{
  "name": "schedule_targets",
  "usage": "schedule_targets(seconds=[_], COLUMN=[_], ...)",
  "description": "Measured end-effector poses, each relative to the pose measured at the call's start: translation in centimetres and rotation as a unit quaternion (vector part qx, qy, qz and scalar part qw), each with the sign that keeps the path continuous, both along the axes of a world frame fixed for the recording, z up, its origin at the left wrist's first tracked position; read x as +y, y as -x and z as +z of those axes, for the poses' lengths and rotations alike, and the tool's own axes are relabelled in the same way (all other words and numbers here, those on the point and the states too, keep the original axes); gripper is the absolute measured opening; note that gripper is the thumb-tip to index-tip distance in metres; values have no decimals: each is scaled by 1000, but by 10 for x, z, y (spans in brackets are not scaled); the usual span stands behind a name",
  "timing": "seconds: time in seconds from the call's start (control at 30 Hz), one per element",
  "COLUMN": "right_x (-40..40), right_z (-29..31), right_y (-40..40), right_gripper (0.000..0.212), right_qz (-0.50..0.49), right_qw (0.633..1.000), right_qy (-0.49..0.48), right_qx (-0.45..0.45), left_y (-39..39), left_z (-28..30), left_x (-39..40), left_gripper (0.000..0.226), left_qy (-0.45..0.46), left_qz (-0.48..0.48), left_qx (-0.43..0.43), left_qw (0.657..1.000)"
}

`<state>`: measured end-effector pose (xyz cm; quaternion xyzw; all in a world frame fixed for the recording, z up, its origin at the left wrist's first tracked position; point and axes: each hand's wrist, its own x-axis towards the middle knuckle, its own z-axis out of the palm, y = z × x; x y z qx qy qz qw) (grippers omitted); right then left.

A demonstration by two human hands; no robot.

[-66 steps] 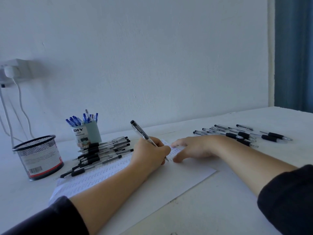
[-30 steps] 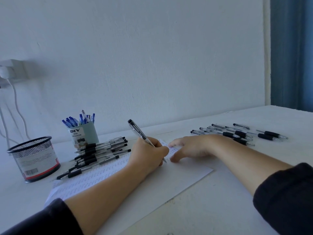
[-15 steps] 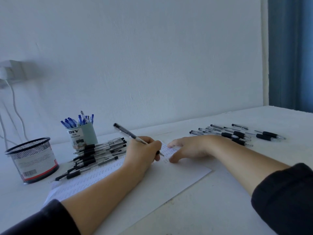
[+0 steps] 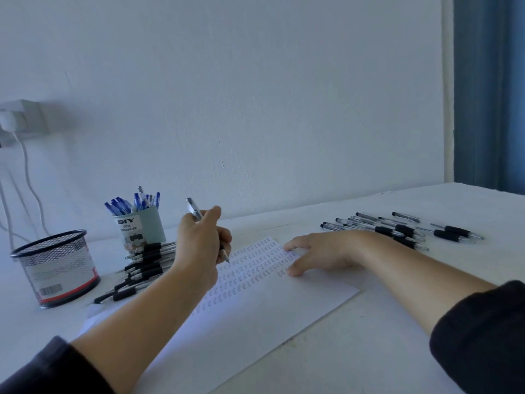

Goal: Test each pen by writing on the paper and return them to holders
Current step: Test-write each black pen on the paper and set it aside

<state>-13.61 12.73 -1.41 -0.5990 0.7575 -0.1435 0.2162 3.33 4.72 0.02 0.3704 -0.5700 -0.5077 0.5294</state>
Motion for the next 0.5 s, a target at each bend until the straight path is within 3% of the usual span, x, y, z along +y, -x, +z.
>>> schedule_targets(seconds=[0.37, 0.5], right_x=[0, 1], right_z=[0, 1], right_y=[0, 0], right_gripper=[64, 64], right_qz=[-1, -1], right_qw=[1000, 1000], right_qy=[-1, -1], right_qx=[-12, -15], left_y=[-1, -1], left_z=[-2, -2], left_x=[5, 5], left_gripper=[29, 25], left_qy=[-8, -5], left_qz=[-2, 6], left_qx=[10, 10], left_qw=[1000, 1000])
